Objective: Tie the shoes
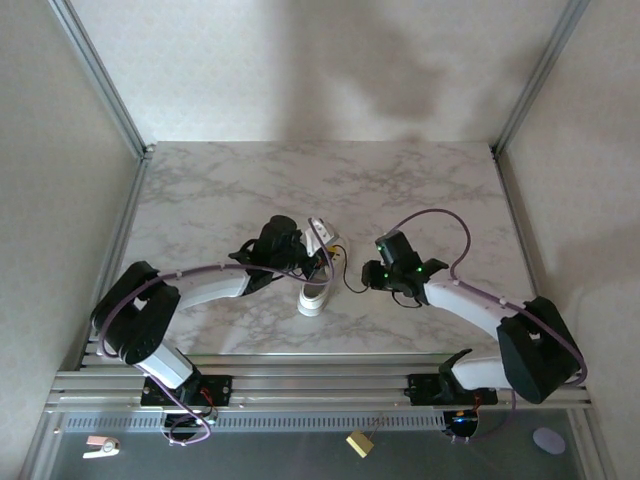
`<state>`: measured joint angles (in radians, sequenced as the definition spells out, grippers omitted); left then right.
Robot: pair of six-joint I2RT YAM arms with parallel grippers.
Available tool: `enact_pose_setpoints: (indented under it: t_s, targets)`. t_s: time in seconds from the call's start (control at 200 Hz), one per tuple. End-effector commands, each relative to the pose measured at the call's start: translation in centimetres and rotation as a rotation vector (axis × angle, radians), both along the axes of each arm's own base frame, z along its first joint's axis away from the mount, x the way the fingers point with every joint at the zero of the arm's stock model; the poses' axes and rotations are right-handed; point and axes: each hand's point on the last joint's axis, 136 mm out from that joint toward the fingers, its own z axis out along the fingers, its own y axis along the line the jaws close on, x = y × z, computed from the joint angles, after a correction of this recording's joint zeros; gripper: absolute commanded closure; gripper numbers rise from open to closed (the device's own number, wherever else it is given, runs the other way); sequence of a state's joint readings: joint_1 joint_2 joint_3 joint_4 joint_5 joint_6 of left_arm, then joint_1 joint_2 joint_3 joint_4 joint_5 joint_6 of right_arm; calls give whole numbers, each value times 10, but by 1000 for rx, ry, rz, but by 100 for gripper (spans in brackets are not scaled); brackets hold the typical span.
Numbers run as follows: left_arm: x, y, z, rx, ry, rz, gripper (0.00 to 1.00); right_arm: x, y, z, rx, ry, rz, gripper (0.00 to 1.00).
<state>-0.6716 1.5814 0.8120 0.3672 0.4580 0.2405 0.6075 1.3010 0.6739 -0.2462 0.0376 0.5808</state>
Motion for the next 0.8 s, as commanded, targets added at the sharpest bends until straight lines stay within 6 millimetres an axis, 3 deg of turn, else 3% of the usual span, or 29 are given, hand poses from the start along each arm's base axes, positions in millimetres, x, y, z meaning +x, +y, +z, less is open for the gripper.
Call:
enact_pose_setpoints:
  t_s: [0.0, 0.1, 0.17, 0.215, 0.43, 0.571, 0.791]
  targets:
    - [0, 3, 18, -71, -10, 6, 100, 19, -18, 46, -34, -217, -56, 42]
    - [-2, 4, 18, -95, 6, -1, 100, 19, -30, 76, -44, -379, -41, 35]
    - [-4, 3, 17, -105, 19, -13, 100, 14, -16, 91, 6, -460, 67, 36]
    - [-4, 3, 16, -106, 26, -18, 100, 6, 3, 98, 61, -499, 205, 37]
    - [0, 11, 14, -119, 57, -19, 100, -9, 51, 103, 233, -475, 514, 45]
    - [3, 16, 9, -105, 84, -38, 100, -1, 61, 113, 388, -460, 591, 45]
    - [4, 15, 4, -96, 108, -60, 100, 7, 81, 112, 423, -427, 743, 39]
